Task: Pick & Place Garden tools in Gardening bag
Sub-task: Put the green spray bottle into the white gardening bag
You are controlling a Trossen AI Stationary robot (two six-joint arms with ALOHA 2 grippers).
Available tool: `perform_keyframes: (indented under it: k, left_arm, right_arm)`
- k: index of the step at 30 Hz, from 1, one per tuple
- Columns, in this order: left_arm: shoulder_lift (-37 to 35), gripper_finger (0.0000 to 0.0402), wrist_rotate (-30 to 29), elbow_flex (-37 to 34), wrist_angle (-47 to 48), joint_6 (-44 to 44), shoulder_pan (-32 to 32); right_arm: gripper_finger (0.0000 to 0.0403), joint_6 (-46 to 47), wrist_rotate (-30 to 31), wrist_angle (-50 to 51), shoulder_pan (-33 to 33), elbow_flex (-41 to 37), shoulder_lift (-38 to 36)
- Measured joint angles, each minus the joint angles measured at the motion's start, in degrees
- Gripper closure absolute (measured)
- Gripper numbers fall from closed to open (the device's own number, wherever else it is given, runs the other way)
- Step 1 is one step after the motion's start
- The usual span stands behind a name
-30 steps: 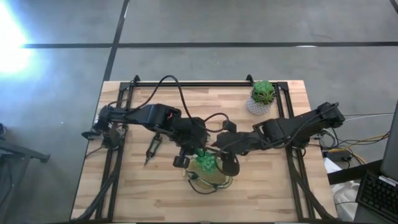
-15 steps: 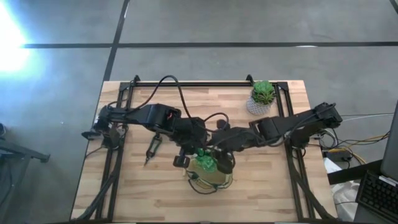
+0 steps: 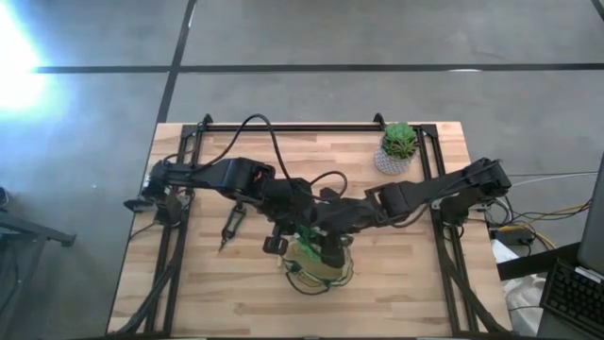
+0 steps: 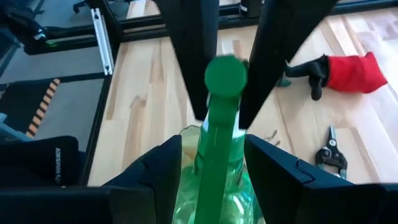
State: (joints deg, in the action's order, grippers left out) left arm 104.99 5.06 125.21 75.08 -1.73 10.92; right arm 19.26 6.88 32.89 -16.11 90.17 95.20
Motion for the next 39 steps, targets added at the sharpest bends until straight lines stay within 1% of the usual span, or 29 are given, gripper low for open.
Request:
perform_keyframes:
  k: [8, 14, 20, 26, 39]
  left_arm:
    - [-0.02, 0.0347, 0.03, 0.00, 0.58, -0.07, 0.00]
    - [-0.04, 0.0347, 0.00, 0.00, 0.57, -0.05, -0.04]
    - [-0.06, 0.0347, -0.24, 0.00, 0.53, -0.07, -0.04]
    - [-0.07, 0.0347, -0.67, 0.00, 0.73, 0.82, -0.07]
    - [-0.07, 0.0328, -0.34, 0.00, 0.36, 1.55, -0.04]
  right_arm:
    - [0.0241, -0.99, 0.05, -1.33, 0.47, 0.41, 0.00]
    - [0.0265, -1.52, 0.13, -1.44, 0.99, 0.41, 0.18]
    - [0.0306, -2.65, -0.03, -1.56, 1.34, 0.41, 0.18]
    - [0.0371, -3.21, 0.60, -1.51, 1.40, 0.37, 0.18]
    - [0.0374, -3.43, 0.61, -0.86, 1.41, 0.37, 0.18]
